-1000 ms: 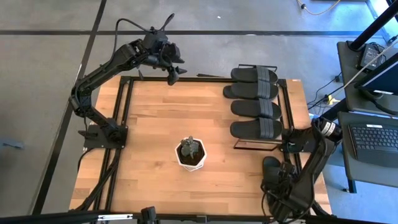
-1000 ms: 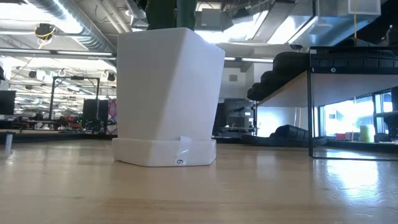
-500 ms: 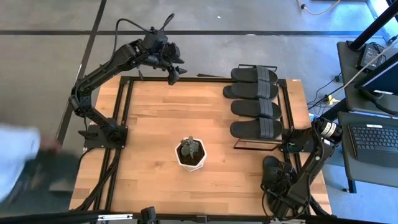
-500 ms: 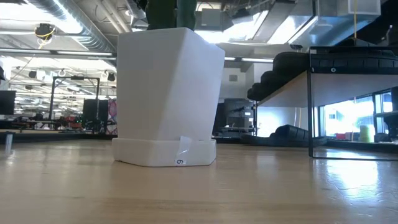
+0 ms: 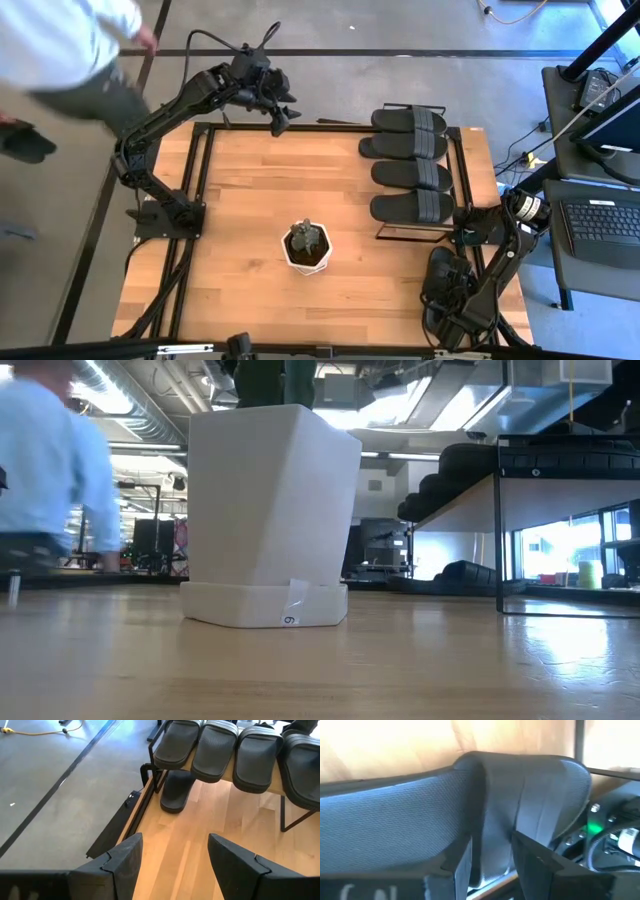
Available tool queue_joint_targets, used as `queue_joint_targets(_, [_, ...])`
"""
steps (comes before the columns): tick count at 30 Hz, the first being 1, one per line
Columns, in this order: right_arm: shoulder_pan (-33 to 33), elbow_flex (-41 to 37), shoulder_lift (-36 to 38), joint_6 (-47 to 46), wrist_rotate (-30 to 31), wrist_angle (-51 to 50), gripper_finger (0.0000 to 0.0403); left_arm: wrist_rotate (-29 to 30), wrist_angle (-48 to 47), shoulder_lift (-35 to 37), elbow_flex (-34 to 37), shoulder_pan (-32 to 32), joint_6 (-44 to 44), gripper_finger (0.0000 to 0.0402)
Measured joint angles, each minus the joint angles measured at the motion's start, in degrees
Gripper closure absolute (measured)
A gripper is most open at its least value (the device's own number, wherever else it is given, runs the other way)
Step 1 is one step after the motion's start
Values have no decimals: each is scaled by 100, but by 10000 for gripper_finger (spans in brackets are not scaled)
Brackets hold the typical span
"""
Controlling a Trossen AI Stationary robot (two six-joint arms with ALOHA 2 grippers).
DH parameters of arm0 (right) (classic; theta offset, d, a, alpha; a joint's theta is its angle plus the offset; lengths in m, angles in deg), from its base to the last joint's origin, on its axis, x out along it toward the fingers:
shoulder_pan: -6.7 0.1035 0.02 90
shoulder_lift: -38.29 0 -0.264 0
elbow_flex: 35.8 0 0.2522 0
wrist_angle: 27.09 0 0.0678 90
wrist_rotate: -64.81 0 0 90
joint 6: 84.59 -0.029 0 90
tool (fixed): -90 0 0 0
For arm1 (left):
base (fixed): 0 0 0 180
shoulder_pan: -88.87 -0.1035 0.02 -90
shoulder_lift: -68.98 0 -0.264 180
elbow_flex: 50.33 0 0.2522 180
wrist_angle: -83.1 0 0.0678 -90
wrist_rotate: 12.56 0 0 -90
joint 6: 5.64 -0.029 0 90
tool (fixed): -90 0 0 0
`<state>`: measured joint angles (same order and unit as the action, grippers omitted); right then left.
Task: Pick and place slides into the shelf
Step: Put the black slide under the shelf
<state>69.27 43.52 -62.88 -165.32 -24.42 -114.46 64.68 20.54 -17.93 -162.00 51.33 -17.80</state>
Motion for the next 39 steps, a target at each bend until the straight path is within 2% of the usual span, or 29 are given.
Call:
queue_joint_targets(5, [-20, 0, 0, 8, 17, 349, 263, 3, -1, -13, 0, 53, -23, 184])
queue_joint_targets(17, [-20, -28, 2, 22, 17, 315, 263, 19, -1, -22, 0, 136, -39, 184])
queue_joint_targets(31, [-50, -35, -2, -2, -231, -561, 263, 14, -2, -22, 0, 138, -37, 184])
queue_joint_targets(39, [-51, -259, -115, -100, -206, -345, 279, 12, -3, -22, 0, 138, -35, 184])
